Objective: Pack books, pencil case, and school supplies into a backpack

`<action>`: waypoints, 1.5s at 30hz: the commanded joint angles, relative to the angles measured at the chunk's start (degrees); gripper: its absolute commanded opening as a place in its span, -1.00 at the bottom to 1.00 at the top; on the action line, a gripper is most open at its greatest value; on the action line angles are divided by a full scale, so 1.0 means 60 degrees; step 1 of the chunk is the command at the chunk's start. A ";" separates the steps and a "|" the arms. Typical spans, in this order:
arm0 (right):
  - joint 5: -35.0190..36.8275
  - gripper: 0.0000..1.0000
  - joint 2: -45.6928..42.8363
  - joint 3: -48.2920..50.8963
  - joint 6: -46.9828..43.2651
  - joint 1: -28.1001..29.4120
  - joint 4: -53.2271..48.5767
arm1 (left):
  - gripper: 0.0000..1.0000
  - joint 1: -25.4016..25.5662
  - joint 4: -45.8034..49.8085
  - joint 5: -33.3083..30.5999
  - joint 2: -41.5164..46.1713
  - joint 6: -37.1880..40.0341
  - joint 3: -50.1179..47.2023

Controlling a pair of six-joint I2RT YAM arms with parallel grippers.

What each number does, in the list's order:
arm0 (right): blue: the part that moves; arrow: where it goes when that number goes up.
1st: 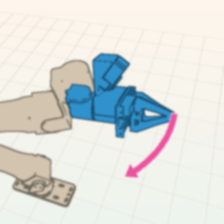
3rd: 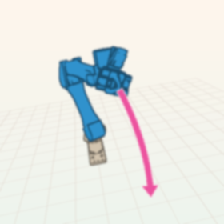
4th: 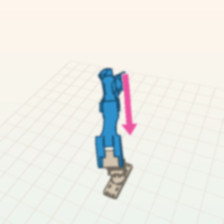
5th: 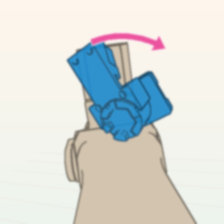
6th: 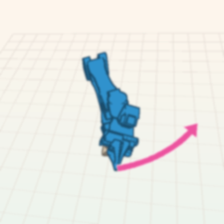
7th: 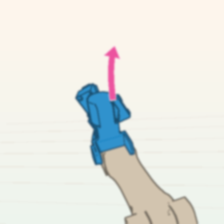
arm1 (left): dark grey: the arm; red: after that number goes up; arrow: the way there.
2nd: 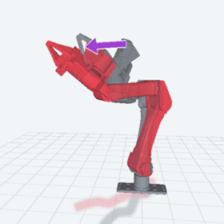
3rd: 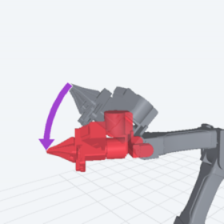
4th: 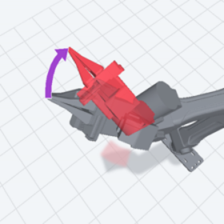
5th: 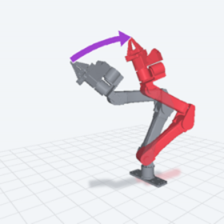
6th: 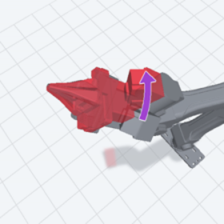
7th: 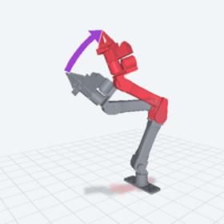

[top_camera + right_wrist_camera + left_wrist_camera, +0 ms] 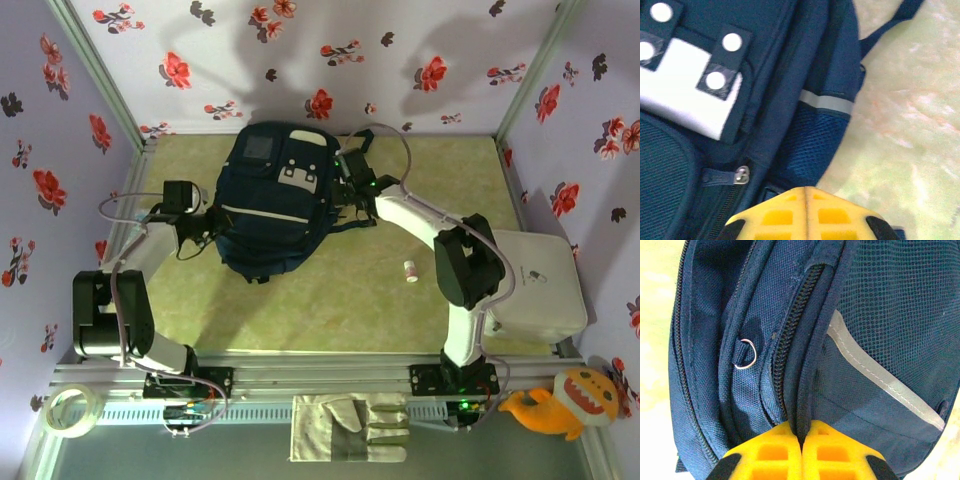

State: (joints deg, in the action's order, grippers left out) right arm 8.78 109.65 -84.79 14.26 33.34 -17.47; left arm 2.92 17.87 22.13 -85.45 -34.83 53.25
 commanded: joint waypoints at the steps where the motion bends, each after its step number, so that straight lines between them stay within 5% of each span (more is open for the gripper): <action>1: -0.0927 -0.65 -0.0163 0.0355 -0.0159 0.0139 0.0367 | -1.00 -0.0040 0.0341 0.0557 -0.0056 0.0277 0.0247; 5: -0.2244 -0.23 -0.0696 0.1316 -0.0486 0.0170 0.0752 | -1.00 -0.0153 0.0154 0.0907 -0.0142 -0.0328 0.0495; 10: -0.2449 -0.06 -0.1032 0.1715 -0.0089 0.0184 0.0787 | -1.00 -0.0441 -0.0439 0.1275 -0.0241 -0.0978 0.0338; 16: -0.0217 0.44 -0.2137 0.2420 0.0688 0.0158 0.0876 | -0.13 -0.0457 0.0610 0.0214 0.0172 -0.0119 0.0631; 23: 0.3007 0.99 -0.4357 0.3460 0.0472 -0.0118 0.1224 | 0.70 -0.0501 0.1321 -0.3035 0.1728 0.0885 0.1250; 27: 0.4524 0.99 -0.5522 0.4375 0.0144 -0.0447 0.1824 | 0.99 -0.0536 0.0153 -0.5359 0.2820 0.1369 0.0669; 35: 0.5847 0.99 -0.6998 0.6596 0.0290 -0.1829 0.2899 | 0.99 -0.0795 -0.4386 -0.8565 0.4438 0.2363 -0.2996; 40: 0.5859 0.99 -0.7713 0.8162 0.0299 -0.2723 0.3468 | 0.99 -0.0813 -0.6473 -0.9347 0.4555 0.2812 -0.4918; 45: 0.5615 0.99 -0.7869 0.9503 -0.0128 -0.3474 0.4556 | 0.99 -0.0812 -0.8543 -0.8903 0.3982 0.3400 -0.6092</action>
State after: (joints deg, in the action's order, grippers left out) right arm 40.99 63.64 -31.07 15.81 13.93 3.16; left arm -1.56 -19.53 -29.69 -60.14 -18.57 18.92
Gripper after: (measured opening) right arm 0.995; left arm 0.997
